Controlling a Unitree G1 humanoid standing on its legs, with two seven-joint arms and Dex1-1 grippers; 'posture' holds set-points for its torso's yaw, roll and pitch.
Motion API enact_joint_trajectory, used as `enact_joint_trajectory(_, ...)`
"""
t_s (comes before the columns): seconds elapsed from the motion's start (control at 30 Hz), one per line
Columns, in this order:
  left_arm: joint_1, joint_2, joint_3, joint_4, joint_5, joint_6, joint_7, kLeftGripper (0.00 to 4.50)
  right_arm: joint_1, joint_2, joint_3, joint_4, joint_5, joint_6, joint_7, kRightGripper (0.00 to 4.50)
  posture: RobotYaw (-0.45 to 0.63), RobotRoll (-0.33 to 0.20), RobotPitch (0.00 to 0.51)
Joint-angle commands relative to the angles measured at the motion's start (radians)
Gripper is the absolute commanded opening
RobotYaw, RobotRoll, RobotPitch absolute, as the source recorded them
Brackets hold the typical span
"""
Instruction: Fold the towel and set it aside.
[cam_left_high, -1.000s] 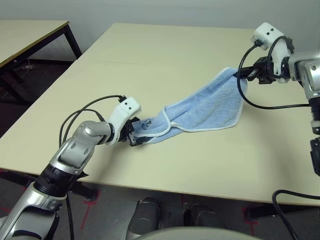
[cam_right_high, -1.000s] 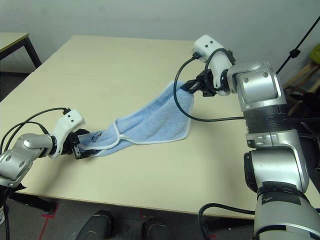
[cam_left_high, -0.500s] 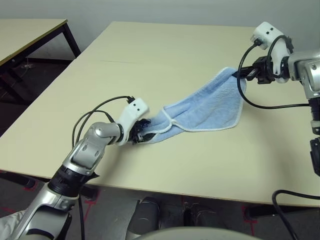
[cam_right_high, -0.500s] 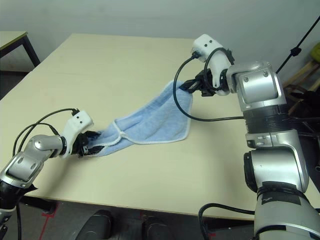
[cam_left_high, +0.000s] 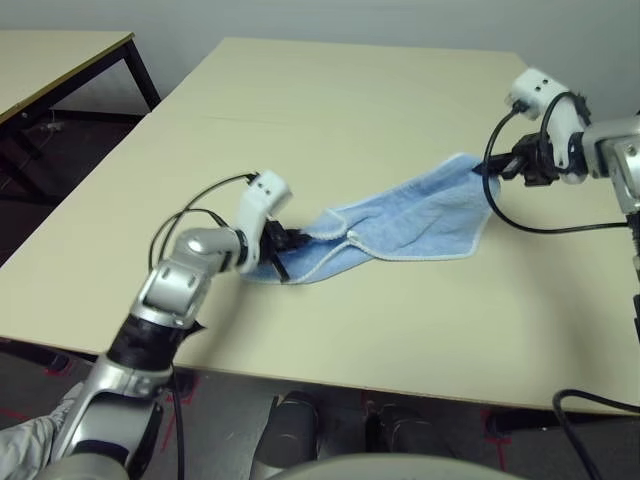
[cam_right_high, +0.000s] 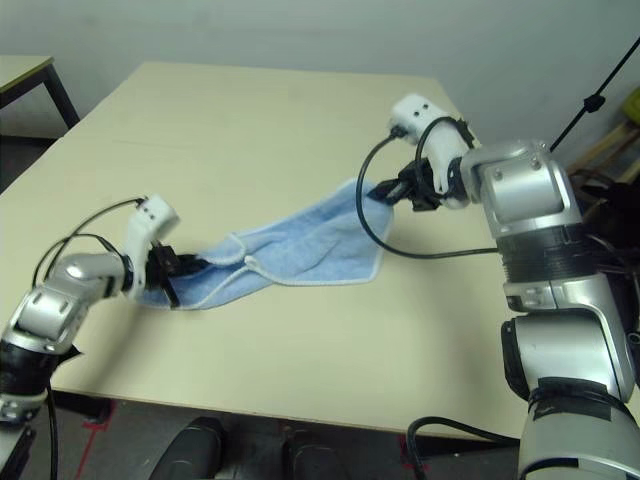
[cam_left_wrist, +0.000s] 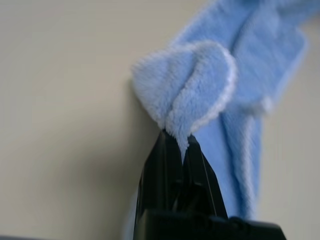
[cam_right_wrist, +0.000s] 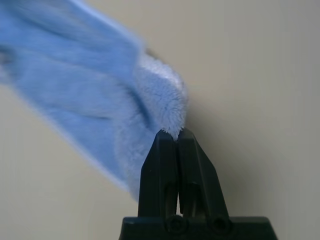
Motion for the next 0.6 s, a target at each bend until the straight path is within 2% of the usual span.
enact_joint_trajectory(0.03, -0.184, 0.017, 0.019, 0.301, 0.057, -0.195, -0.012, 0.02, -0.111, 0.066, -0.042, 0.266, -0.042, -0.263, -0.150, 0.00, 0.10, 0.000, 0.085)
enact_joint_trajectory(0.1, -0.348, 0.015, 0.022, 0.531, 0.105, -0.351, 0.029, 0.02, -0.215, 0.106, -0.100, 0.439, -0.046, -0.475, -0.316, 0.00, 0.09, 0.000, 0.075)
enact_joint_trajectory(0.2, -0.524, 0.009, 0.056, 0.749, 0.125, -0.519, 0.095, 0.02, -0.335, 0.125, -0.180, 0.567, -0.015, -0.628, -0.418, 0.00, 0.09, 0.000, 0.070)
enact_joint_trajectory(0.27, -0.617, 0.013, 0.095, 0.835, 0.113, -0.594, 0.127, 0.02, -0.399, 0.129, -0.267, 0.588, 0.057, -0.659, -0.391, 0.00, 0.08, 0.000, 0.069)
enact_joint_trajectory(0.33, -0.642, 0.021, 0.121, 0.864, 0.097, -0.629, 0.101, 0.02, -0.402, 0.126, -0.316, 0.563, 0.104, -0.653, -0.331, 0.00, 0.08, 0.000, 0.070)
enact_joint_trajectory(0.4, -0.608, 0.032, 0.127, 0.851, 0.092, -0.631, 0.047, 0.02, -0.333, 0.119, -0.327, 0.464, 0.138, -0.594, -0.227, 0.00, 0.08, 0.000, 0.073)
enact_joint_trajectory(0.5, -0.477, 0.035, 0.141, 0.767, 0.064, -0.593, -0.024, 0.02, -0.113, 0.098, -0.322, 0.192, 0.210, -0.451, -0.098, 0.00, 0.07, 0.000, 0.077)
enact_joint_trajectory(0.6, -0.254, 0.020, 0.172, 0.573, -0.008, -0.484, -0.064, 0.02, 0.150, 0.091, -0.349, -0.075, 0.299, -0.294, -0.066, 0.00, 0.07, 0.000, 0.083)
